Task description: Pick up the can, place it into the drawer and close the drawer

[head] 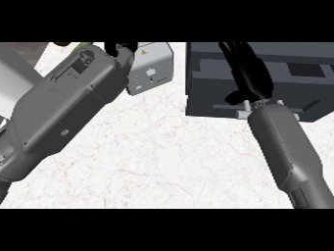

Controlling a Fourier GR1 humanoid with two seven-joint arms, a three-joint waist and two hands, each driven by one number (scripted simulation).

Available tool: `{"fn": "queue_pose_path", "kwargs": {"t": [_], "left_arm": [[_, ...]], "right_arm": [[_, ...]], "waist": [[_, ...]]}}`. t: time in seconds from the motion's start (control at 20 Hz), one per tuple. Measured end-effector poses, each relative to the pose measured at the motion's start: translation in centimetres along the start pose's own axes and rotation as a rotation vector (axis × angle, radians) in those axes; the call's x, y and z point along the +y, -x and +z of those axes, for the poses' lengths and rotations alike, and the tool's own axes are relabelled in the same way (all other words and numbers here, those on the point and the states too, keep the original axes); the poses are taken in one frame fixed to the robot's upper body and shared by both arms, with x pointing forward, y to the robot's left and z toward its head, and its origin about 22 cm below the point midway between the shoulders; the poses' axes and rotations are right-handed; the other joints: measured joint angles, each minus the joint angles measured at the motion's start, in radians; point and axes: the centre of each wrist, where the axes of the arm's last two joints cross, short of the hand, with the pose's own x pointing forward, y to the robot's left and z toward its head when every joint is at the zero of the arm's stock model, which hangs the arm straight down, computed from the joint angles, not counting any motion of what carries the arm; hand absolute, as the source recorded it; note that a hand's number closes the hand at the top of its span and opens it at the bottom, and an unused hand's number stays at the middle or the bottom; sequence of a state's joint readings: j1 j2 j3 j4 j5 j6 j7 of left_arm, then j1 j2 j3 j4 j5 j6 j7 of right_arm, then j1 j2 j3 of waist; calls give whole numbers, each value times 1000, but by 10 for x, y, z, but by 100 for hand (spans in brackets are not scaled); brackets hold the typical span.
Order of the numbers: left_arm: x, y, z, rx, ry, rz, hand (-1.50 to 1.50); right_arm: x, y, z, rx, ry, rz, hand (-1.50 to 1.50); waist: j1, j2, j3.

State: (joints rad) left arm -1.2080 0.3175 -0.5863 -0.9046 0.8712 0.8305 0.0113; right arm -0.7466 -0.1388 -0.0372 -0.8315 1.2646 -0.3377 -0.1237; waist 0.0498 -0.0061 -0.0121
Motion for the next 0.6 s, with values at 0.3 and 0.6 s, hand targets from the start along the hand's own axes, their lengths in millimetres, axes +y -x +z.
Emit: {"fn": "queue_pose_path", "kwargs": {"t": [0.3, 0.6], "left_arm": [[10, -2, 4, -5, -4, 2, -150], [23, -12, 3, -15, -3, 2, -150]], "right_arm": [[6, 8, -15, 17, 50, 36, -150], [5, 16, -28, 48, 100, 51, -150]], "waist": [[8, 2, -1], [21, 17, 5]]}}
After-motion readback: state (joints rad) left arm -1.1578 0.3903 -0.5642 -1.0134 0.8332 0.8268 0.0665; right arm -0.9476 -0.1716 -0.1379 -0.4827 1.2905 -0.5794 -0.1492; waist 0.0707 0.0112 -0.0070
